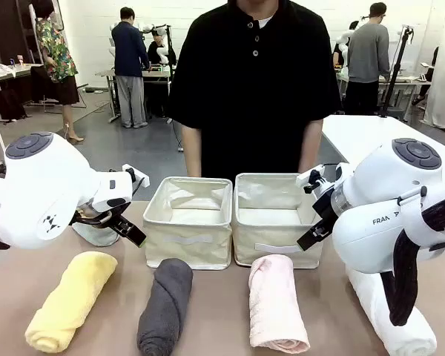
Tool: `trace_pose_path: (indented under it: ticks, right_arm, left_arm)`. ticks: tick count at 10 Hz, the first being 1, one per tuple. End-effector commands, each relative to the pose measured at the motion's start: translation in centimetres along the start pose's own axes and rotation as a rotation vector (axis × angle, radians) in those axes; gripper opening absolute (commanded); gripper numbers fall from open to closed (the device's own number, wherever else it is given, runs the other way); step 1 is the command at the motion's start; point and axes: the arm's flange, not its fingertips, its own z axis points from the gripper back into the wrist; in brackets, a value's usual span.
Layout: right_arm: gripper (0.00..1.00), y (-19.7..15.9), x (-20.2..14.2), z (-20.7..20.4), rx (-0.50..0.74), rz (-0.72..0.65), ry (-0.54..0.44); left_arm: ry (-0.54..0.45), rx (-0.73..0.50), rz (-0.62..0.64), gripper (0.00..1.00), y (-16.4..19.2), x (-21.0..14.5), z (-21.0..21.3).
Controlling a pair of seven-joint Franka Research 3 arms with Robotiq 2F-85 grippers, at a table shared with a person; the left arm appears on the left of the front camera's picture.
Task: Sort the towels based on their folding style.
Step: Pick up one triangle-folded towel and place it in the left Fabric basket.
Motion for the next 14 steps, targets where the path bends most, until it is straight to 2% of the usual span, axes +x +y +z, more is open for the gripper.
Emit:
trace_pose_path:
  ticks: [1, 14]
  right_arm:
    - [1.00, 0.00, 0.00, 0.00, 0.000, 0.000, 0.000]
    - [1.00, 0.00, 0.00, 0.00, 0.000, 0.000, 0.000]
  left_arm:
    - [0.000, 0.000, 0.000, 1.00, -0.01, 0.00, 0.00]
    - [0.000, 0.000, 0.000, 1.00, -0.01, 0.00, 0.00]
